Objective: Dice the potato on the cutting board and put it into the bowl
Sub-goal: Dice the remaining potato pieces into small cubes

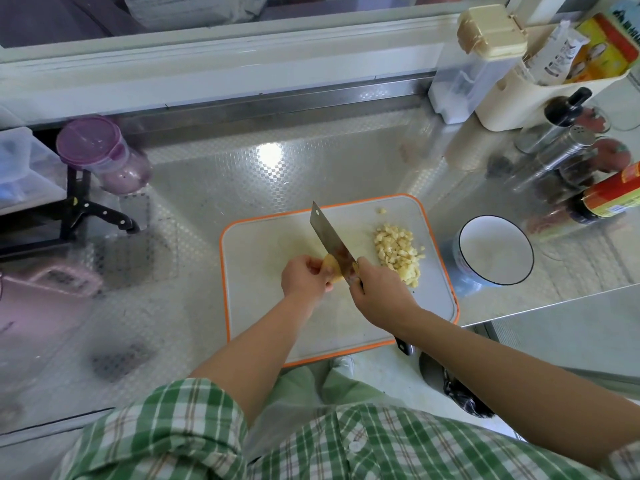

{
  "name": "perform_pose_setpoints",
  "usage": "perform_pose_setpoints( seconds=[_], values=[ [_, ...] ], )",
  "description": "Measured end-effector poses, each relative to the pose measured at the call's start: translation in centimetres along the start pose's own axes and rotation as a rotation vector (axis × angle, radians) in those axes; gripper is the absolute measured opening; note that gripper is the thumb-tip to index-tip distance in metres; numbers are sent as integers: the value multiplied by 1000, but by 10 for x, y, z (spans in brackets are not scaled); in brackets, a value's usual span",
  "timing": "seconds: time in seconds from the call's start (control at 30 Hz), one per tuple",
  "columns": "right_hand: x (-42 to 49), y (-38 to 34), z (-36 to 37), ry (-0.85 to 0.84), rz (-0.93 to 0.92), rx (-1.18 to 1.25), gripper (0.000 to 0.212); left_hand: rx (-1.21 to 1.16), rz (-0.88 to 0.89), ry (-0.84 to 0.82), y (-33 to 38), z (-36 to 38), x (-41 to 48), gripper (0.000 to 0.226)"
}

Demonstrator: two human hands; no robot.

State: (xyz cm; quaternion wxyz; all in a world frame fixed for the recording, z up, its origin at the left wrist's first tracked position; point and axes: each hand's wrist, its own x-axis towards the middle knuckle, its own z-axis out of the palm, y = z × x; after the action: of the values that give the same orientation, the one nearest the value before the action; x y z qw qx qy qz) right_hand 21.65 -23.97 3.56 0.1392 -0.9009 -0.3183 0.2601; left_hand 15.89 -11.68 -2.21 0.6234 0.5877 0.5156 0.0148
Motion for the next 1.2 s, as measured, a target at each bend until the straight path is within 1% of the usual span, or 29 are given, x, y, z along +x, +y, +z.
perform_pose_setpoints(
  seconds=[0.17,0.33,0.5,0.63,0.7,0.83,1.2],
  values=[
    [4,5,24,13,28,17,11,24,40,-42,-2,-3,1,14],
    [1,12,40,37,52,42,12,6,36,-39,-2,-4,-2,8],
    [6,11,21,76,19,103,12,-33,5,-51,-4,-5,0,11],
    [1,4,-3,127,-58,113,8,-50,-7,-25,-4,-4,1,19],
    [-3,2,-9,115,-80,92,11,-62,-6,-16,-4,-3,1,21],
    [-10,1,-8,63,-52,52,18,-58,-23,-3,-4,-3,2,20],
    [-16,0,-1,44,-5,15,11,-20,0,-7,-2,-4,1,22]
  ],
)
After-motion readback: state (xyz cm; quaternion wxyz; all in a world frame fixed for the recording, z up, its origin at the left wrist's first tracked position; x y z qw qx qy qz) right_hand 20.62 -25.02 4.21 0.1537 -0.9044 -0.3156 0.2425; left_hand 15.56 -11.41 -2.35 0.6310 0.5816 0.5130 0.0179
